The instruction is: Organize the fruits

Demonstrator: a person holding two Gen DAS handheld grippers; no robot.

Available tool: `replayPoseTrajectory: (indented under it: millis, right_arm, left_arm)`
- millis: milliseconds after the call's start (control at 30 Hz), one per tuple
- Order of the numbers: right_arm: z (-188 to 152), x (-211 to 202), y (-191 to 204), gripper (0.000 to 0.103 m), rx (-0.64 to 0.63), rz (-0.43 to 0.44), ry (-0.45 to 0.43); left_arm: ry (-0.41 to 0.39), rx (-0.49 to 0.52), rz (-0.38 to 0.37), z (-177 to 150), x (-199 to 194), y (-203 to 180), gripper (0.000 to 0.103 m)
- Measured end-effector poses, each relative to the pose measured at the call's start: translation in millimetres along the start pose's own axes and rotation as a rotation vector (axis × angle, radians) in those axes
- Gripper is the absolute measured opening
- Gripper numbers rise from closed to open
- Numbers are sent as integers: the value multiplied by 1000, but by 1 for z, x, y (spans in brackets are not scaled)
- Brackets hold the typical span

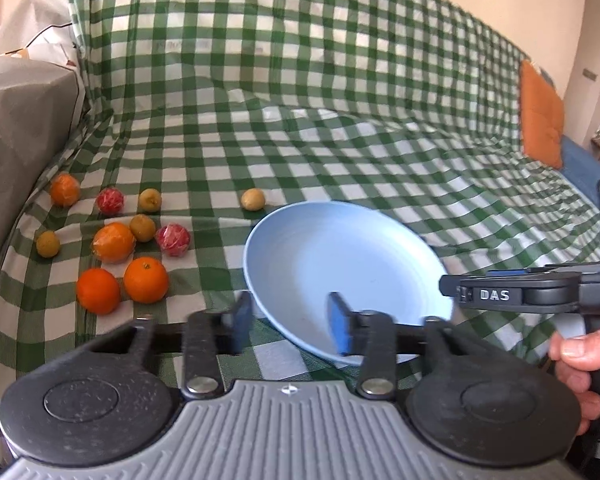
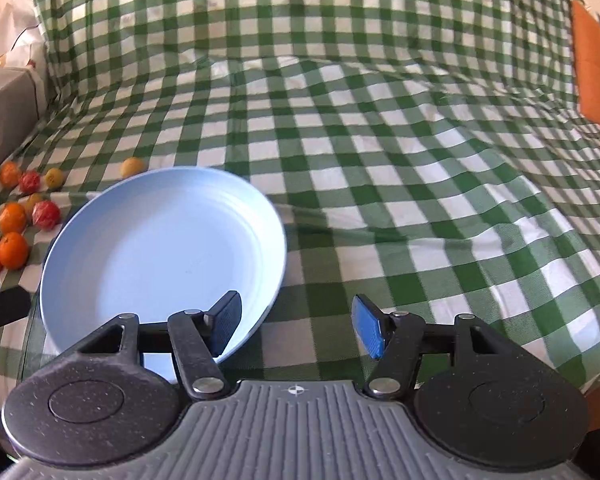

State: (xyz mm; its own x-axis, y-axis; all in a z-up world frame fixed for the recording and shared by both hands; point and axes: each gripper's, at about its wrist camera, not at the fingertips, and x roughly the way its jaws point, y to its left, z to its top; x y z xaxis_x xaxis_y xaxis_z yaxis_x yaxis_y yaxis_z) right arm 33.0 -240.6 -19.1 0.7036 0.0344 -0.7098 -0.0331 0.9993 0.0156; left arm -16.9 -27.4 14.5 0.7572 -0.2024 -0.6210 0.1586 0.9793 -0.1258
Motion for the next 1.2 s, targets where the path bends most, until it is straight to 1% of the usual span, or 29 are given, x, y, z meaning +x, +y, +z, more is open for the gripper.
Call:
replayPoseTrajectory:
  millis: [33, 100, 167, 233, 267, 333, 367, 433, 467, 500, 533, 600, 700, 833, 1000, 1200]
  right_arm:
    - [1, -1, -1, 63, 7, -3, -10]
    - [2, -5, -2, 62, 24, -6, -32]
    - [4, -9, -3, 58, 41, 0, -59]
    - [5, -14, -3, 47, 50, 14, -83]
    - [6, -16, -2, 45, 51, 25, -92]
    - [8, -20, 0, 39, 50, 49, -116]
    - [9, -22, 2, 38, 44, 61, -129]
    - [11, -26, 5, 38, 34, 85, -151]
    - [12, -27, 8, 38, 28, 102, -159]
    - [12, -28, 11, 38, 23, 118, -162]
    - [13, -29, 14, 38, 17, 140, -162]
    - [14, -30, 22, 39, 4, 185, -159]
    - [18, -32, 37, 39, -24, 264, -166]
    - [21, -34, 68, 39, -80, 363, -180]
    - [23, -32, 105, 39, -135, 464, -147]
    - [23, -28, 132, 39, -169, 516, -117]
  left_arm:
    - [-2, -6, -12, 2, -3, 2, 24]
    - [1, -23, -38, 7, -10, 8, 22]
    - [-3, -12, -48, 16, -17, 14, 22]
    - [-30, 36, -47, 30, -26, 21, 22]
    - [-47, 65, -36, 36, -30, 26, 22]
    - [-87, 124, 12, 49, -36, 37, 22]
    - [-111, 150, 43, 53, -38, 45, 22]
    - [-144, 167, 96, 54, -37, 63, 22]
    - [-148, 151, 123, 49, -33, 75, 22]
    - [-117, 80, 126, 49, -28, 88, 22]
    - [-119, 10, 128, 52, -27, 100, 22]
    - [-160, -93, 159, 53, -31, 116, 22]
    - [-177, -176, 177, 54, -32, 128, 22]
    - [-144, -221, 211, 59, -22, 140, 22]
    - [-70, -255, 282, 61, 1, 159, 22]
    - [13, -233, 389, 61, 35, 168, 22]
